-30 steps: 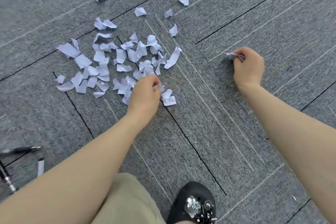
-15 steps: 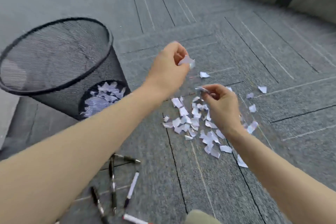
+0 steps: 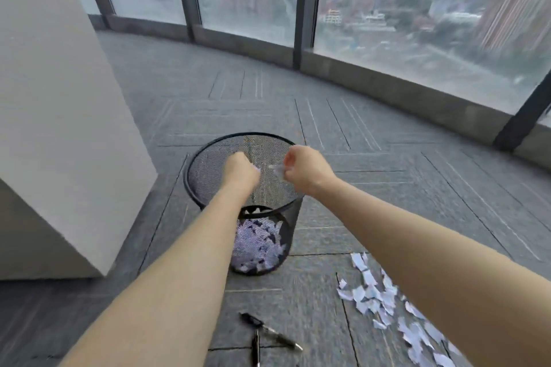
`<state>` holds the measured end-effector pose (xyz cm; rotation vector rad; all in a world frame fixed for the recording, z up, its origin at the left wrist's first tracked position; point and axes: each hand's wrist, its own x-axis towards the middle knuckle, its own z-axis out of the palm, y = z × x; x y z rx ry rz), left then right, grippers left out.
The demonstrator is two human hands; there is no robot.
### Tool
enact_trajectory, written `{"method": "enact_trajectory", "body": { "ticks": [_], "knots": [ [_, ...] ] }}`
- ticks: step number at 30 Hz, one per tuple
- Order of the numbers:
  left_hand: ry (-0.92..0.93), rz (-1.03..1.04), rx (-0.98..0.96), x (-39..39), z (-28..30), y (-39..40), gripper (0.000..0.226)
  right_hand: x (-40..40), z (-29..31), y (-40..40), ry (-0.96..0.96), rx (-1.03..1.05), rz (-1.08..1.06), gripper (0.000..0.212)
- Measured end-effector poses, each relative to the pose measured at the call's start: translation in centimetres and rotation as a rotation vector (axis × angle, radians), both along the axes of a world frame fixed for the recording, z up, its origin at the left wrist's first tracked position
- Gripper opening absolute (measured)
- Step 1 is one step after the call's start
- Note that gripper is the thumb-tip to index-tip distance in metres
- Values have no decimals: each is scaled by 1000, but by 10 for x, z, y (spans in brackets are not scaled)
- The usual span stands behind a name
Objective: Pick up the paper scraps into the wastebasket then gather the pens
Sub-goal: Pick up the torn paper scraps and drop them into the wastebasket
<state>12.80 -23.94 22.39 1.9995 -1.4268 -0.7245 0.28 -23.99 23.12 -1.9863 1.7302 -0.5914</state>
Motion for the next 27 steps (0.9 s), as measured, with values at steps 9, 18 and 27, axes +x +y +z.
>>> {"method": "enact_trajectory", "body": {
  "ticks": [9,18,27],
  "knots": [
    [-151,57,40,24,-20,1,35,40,-31,16,177,-11,67,12],
    [-285,-69,142,15,-32,-11,21,21,-40,11,200,-92,42,17],
    [-254,-166,-396,-43,24,-15,17,-87,-42,21,-42,-297,-77,17]
  ]
}}
